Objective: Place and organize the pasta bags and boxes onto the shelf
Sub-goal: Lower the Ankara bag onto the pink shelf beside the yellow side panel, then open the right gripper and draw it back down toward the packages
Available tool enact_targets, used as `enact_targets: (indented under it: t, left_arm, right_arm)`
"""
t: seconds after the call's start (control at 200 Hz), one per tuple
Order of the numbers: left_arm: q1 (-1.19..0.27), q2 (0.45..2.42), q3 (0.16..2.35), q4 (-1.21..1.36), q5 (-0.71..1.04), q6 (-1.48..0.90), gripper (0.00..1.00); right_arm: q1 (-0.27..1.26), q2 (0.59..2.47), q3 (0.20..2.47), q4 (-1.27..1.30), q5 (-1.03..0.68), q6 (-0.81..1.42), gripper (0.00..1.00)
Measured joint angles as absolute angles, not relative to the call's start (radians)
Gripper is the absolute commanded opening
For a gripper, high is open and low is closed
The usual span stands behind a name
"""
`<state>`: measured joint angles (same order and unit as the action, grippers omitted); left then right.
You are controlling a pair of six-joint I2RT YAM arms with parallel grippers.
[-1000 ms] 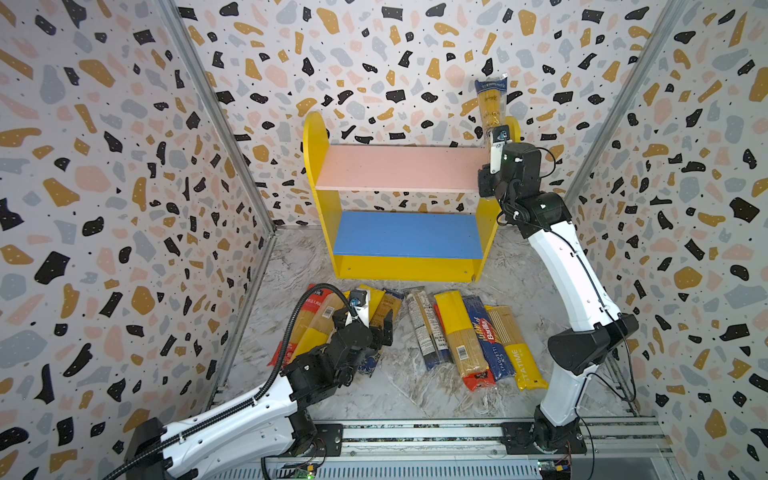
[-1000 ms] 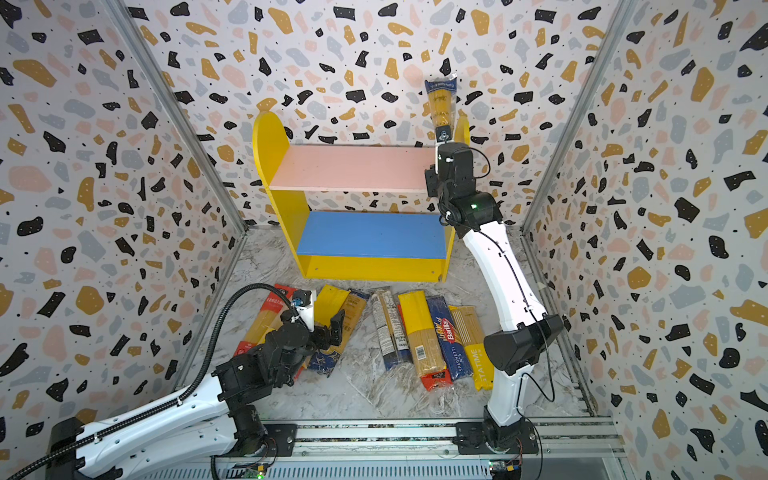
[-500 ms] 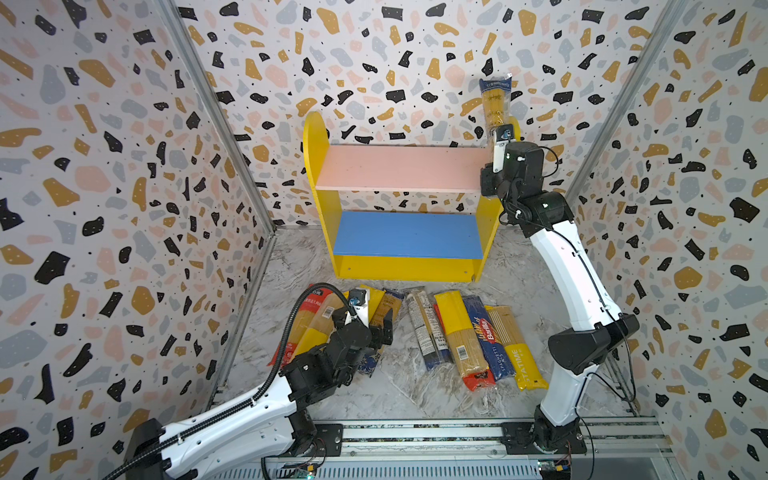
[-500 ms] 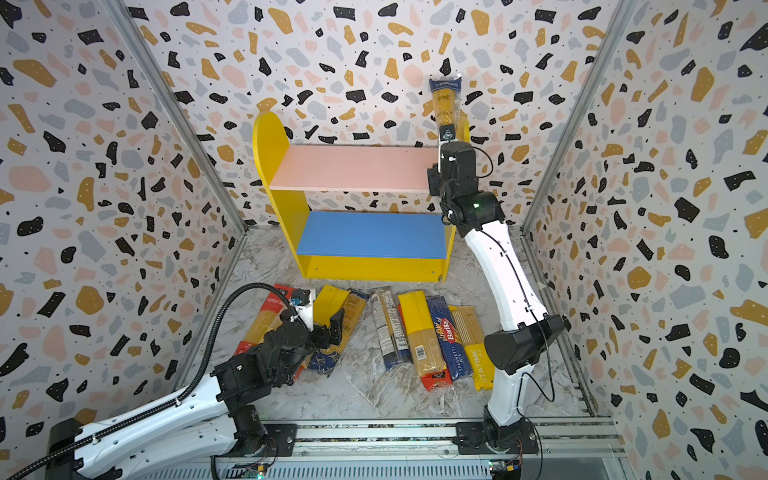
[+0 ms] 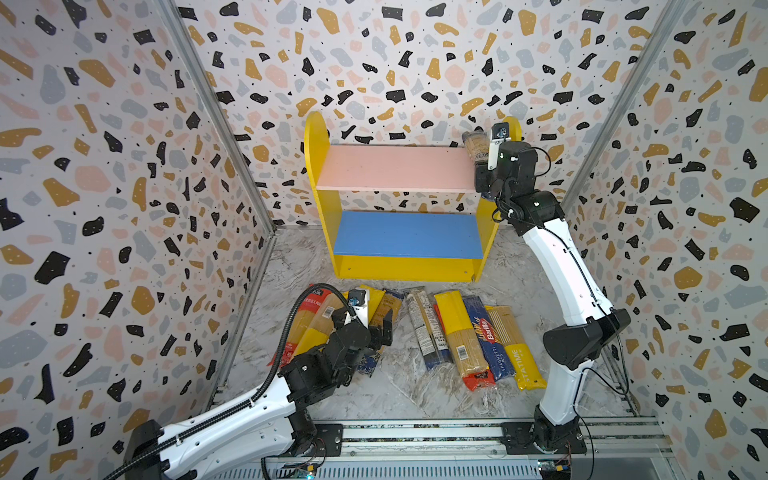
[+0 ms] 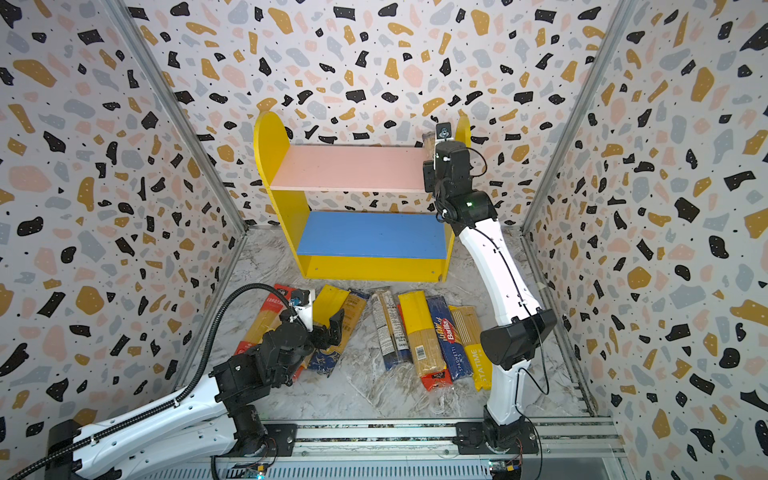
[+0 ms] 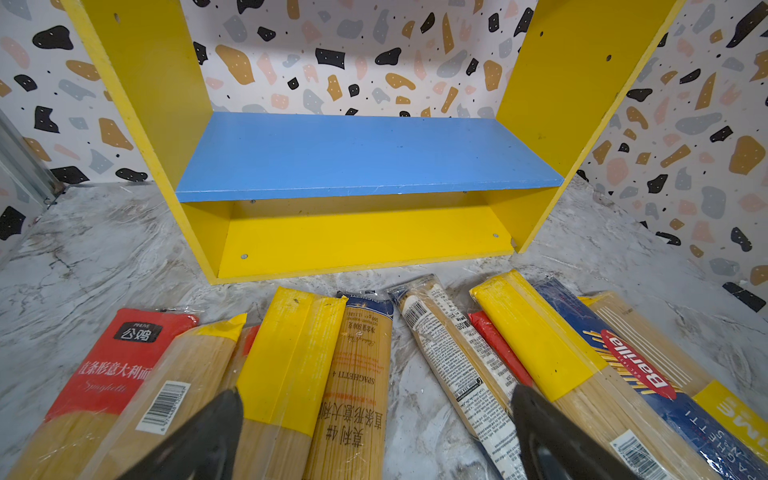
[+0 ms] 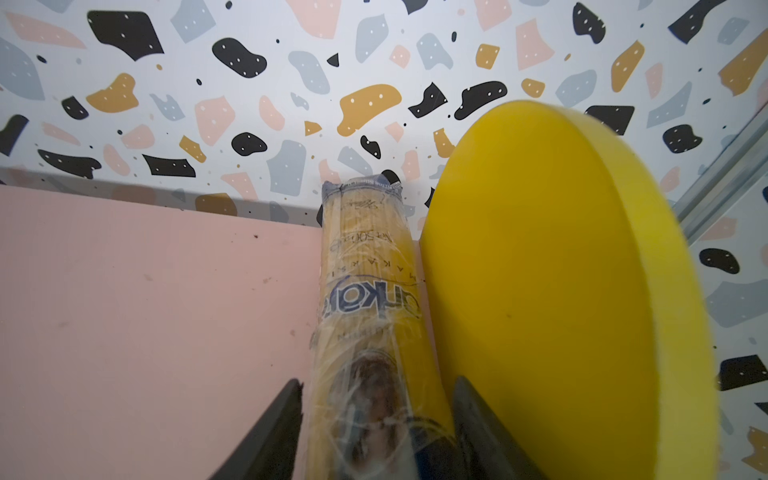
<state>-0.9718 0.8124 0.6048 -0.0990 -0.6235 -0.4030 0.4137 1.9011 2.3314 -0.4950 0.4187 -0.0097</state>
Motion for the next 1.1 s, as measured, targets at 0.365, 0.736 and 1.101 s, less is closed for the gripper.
enact_targets:
  t: [0.365, 0.736, 1.101]
  left_arm:
    - [-0.972, 0.796, 0.605, -0.104, -0.624, -0.403, 1.00]
    - [-0.972, 0.755, 0.605, -0.104, -0.640, -0.405, 0.99]
    - [-0.972, 0.722, 0.599, -0.141, -0.664, -0.410, 0.99]
  right_arm:
    - [0.421, 1.892, 2.315, -0.474, 0.420, -0.011, 0.63]
    - [0.464, 1.687, 2.174, -0.399, 0.447, -0.032, 0.67]
    - [0.609, 1.359, 1.768, -0.336, 0.469, 0.002, 0.69]
